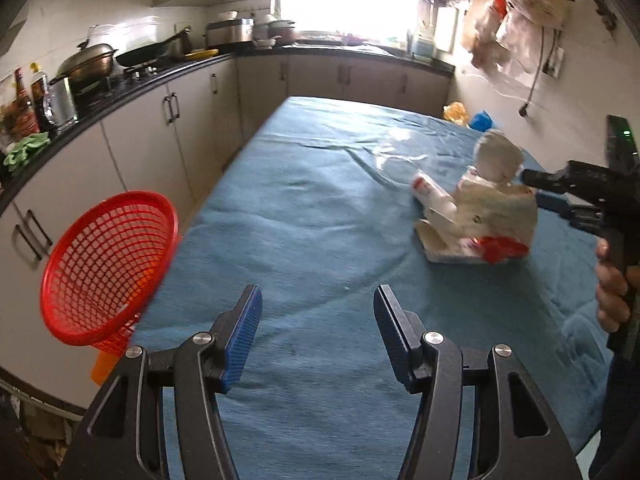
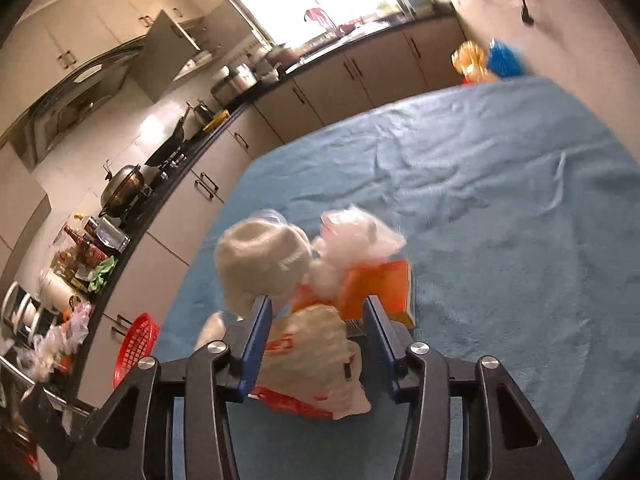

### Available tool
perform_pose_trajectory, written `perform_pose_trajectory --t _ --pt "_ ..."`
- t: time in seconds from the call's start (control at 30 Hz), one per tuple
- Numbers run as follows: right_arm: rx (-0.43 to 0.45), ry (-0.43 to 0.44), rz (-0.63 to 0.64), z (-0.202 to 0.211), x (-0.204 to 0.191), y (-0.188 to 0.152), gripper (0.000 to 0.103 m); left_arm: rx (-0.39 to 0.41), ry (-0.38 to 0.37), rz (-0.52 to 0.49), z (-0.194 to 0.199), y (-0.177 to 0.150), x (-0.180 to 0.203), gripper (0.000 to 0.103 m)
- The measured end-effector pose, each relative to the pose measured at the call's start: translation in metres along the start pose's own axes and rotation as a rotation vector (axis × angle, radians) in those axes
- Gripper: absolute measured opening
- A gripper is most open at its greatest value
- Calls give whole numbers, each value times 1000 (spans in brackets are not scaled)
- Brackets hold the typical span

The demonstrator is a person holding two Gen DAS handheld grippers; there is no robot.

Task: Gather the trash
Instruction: 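Move both grippers back to the remaining trash on the table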

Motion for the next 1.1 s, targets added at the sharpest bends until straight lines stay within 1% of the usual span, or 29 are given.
perform_pose_trajectory --t 0.1,0.17,0.2,0.27,0.3,0.37,0.4,0.47,0.53,0.6,0.7,0.77,0.8,0.83,0.93,1.0,1.1 --pt "-52 76 11 -7 -14 -15 49 -2 -16 3 1 0 -1 57" --pt "-80 134 65 -5 -38 -32 49 -8 -33 20 2 2 -5 58" --pt "-88 147 91 -5 -46 -41 49 -9 -44 31 3 3 -8 58" --pt "-147 204 190 -6 -75 -69 49 -10 -64 57 5 4 -13 59" --pt "-197 253 228 -9 -88 -85 49 -12 -75 70 6 4 -16 60" --pt "-260 314 283 -8 -103 -108 49 -16 -99 93 7 4 -20 64" --pt "-270 315 327 -5 -109 -117 49 -20 -110 107 7 4 -23 64" --pt "-241 288 358 3 -108 -119 49 -31 -127 122 6 4 -24 65" --pt "-205 289 345 12 -102 -111 49 -44 -147 128 4 3 -20 66" --pt "-159 252 317 20 -89 -98 49 -57 -177 125 3 4 -12 68" --pt "-141 248 277 27 -75 -95 49 -71 -218 122 2 4 2 76" --pt "-131 221 253 28 -64 -91 49 -76 -206 119 -2 7 6 80" --pt "-126 202 247 29 -59 -91 49 -86 -195 118 -7 7 9 81" --pt "-119 182 243 29 -55 -90 49 -94 -190 116 -10 8 10 81" --pt "-100 134 249 29 -52 -88 51 -124 -139 113 -25 8 14 81" --pt "-88 110 268 28 -52 -87 51 -146 -138 110 -36 9 20 81" --pt "-83 74 284 24 -51 -87 51 -167 -115 101 -50 10 27 81"
Point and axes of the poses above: each gripper's, at about its wrist camera, not at the fingertips, and z roughly against the way its jaws point, x to its right, y to its top, the point moved 9 cm from there along -z, roughly the way its jaws point, and after that the axes turned 6 degrees about -x, right-handed, at the moved point
